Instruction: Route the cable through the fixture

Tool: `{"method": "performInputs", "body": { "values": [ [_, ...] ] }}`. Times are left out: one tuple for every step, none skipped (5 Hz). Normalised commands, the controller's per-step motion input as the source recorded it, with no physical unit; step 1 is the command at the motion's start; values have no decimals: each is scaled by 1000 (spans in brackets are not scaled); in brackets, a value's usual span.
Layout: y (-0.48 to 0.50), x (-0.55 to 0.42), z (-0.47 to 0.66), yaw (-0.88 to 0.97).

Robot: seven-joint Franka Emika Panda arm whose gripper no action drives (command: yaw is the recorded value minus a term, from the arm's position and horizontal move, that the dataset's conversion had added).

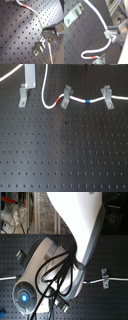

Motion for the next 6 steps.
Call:
{"method": "performInputs", "body": {
  "values": [
    [-2,-21,0,0],
    [-111,-105,148,0],
    [-57,-509,368,-317],
    [-2,-513,256,-386],
    [309,-412,275,-471],
    [568,-331,229,-297]
  ]
}}
